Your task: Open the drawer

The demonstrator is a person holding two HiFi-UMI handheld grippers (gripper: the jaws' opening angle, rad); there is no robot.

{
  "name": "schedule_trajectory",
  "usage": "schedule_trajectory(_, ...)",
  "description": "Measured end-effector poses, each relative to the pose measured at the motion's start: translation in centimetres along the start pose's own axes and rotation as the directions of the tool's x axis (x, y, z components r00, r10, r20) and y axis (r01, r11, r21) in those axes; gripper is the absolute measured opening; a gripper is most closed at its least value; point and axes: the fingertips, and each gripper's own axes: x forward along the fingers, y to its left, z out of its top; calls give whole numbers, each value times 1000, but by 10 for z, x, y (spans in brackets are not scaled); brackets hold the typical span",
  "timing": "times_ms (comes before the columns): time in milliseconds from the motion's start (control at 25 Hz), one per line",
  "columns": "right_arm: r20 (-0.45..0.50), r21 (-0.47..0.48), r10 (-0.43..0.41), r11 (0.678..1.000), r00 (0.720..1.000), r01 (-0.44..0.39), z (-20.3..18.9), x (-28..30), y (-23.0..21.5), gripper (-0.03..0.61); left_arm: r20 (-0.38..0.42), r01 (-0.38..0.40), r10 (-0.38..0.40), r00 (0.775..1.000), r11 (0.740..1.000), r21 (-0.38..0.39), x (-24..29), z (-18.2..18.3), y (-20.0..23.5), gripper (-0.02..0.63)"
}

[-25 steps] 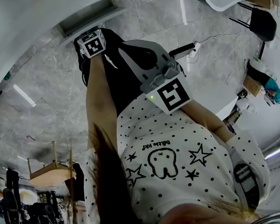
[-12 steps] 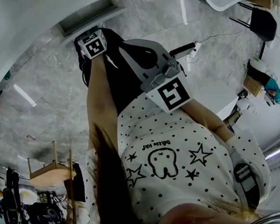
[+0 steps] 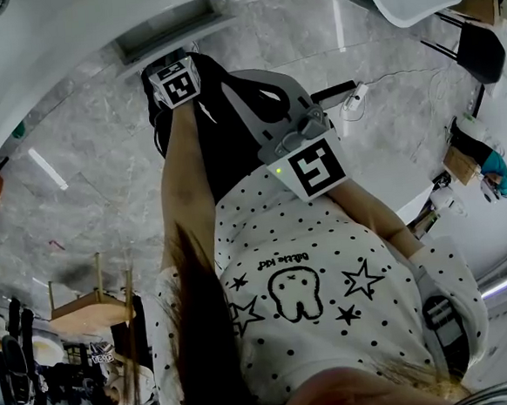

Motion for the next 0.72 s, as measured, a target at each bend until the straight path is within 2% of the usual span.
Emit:
schedule_trajectory(200,1,19,0,1000,1000,0,3,1,-2,14,-1,7,-8,1000,999,-42,-7,1,0,110)
schedule_trajectory(240,3,20,1,1000,1000,-1,4,2,-3,14,6,-1,1,1000,999,-52,-9,2,2,94)
schedule_trajectory(280,6,20,3,1000,1000,-3,6,2,-3,14,15,-14,15,1000,998,-58,-12,5,4,21)
schedule_trajectory(720,42,32,4,999,999,-5,13,-3,-6,12,25,-32,33,999,999,-42,-33,12,3,5)
